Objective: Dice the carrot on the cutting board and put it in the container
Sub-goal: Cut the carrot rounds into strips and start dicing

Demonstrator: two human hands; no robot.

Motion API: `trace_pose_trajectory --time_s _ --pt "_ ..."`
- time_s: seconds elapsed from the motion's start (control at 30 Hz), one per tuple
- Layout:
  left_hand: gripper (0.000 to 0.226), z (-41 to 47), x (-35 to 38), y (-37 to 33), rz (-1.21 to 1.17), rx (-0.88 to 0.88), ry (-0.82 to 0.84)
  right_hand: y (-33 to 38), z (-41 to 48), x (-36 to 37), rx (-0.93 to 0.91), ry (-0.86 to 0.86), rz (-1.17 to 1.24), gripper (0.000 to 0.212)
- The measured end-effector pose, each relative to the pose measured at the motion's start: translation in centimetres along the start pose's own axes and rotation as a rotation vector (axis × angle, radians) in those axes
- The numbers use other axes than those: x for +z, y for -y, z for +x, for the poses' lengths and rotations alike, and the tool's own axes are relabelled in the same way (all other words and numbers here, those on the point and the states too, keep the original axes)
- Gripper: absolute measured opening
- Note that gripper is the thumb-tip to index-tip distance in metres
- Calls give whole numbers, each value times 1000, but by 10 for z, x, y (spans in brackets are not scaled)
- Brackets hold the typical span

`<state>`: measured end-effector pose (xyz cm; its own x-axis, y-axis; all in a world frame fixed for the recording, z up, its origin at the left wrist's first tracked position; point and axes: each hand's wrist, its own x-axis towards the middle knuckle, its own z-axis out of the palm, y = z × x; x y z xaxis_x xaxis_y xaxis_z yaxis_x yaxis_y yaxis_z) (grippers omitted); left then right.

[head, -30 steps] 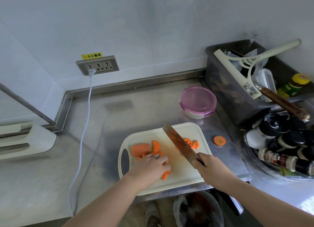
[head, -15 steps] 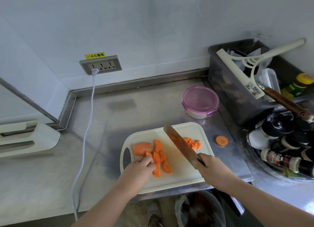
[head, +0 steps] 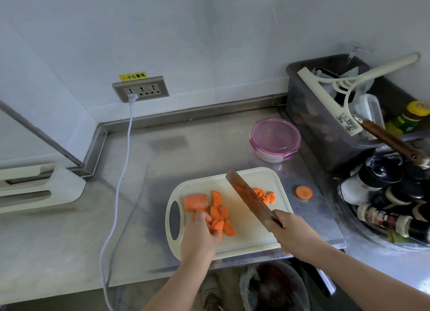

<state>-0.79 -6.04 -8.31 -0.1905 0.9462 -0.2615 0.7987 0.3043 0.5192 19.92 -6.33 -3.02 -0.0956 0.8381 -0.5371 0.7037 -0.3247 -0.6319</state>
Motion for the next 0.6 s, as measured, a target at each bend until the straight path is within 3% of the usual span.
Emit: trace_pose_trajectory --time_s 0.3,0.43,0.6 --pt "24 3 3 -34 -293 -25 111 -5 -6 -10 28 -30 86 25" --pt "11 8 21 -51 -94 52 76 -8 -8 -12 35 -37 60 28" --pt "19 8 17 -49 222 183 56 -11 -9 -13 31 -37 52 28"
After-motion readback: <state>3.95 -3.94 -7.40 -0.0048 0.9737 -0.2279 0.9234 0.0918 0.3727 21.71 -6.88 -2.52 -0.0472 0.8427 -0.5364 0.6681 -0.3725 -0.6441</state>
